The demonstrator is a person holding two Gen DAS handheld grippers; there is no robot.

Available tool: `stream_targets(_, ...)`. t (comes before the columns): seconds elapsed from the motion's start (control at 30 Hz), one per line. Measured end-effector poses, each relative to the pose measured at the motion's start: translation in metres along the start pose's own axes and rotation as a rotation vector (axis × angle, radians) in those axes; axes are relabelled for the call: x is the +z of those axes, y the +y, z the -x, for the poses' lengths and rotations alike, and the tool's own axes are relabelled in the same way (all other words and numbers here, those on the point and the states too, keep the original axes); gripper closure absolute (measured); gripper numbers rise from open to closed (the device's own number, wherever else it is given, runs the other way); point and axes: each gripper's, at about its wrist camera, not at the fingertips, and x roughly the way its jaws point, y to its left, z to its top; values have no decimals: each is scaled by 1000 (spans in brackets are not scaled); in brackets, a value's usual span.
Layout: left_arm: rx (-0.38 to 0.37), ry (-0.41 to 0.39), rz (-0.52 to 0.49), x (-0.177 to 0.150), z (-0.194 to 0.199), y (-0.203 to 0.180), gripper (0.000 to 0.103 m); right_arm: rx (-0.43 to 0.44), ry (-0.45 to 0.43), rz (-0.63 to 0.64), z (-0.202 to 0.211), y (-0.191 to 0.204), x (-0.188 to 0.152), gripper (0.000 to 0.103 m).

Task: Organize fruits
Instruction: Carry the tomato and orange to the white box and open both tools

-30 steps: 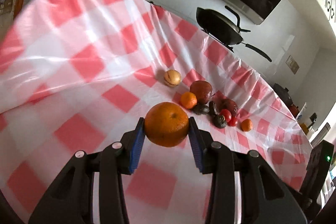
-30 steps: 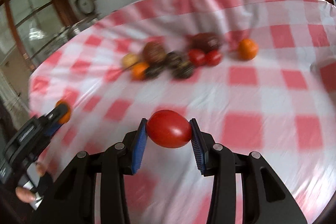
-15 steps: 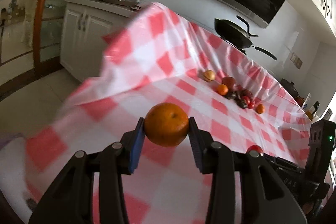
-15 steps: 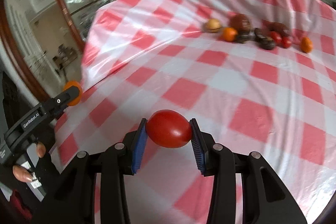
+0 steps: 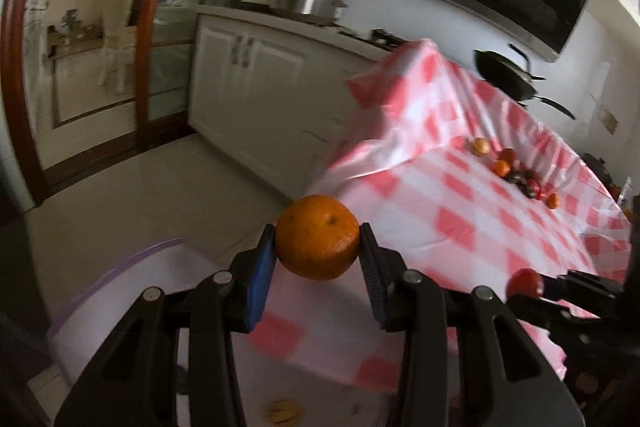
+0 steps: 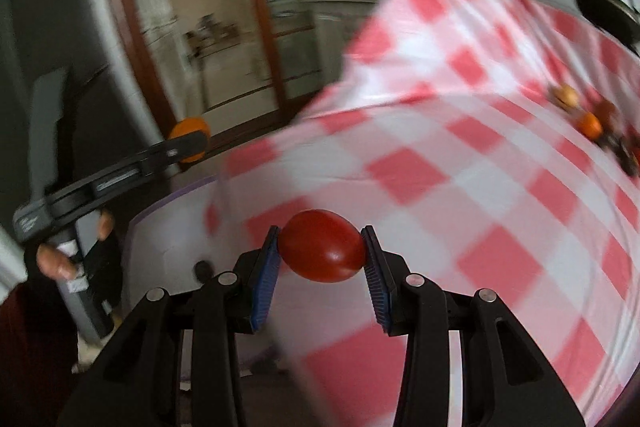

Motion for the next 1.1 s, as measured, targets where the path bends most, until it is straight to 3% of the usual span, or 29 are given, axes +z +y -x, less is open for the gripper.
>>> stream_targets(0.17,76,37,65,-14,3,47,62,84,69,149,-24,53,-9,63)
stream_targets(0.3,133,90,103,-30,-7,77,62,144,176,249,-58,90,-27,63)
stream_targets(0.47,219,262,112,-56,-42,106,62,216,408,335,-121,123,-59,63)
stream_targets(0.67,344,525,16,-91,-103,122,62,236,605,463,-172,159,-94,63)
stream_targets(0.77,348,592,60,-102,-117,137,62,237,647,528,-181,172,-106,63)
stream_targets(0.87,340,613,100,-107,-121,147,61,237,673,543,-186,175,-110,63)
stream_targets(1.1,360,642,94,-110,-125,151,61,210,720,510,-195,168,-113,62)
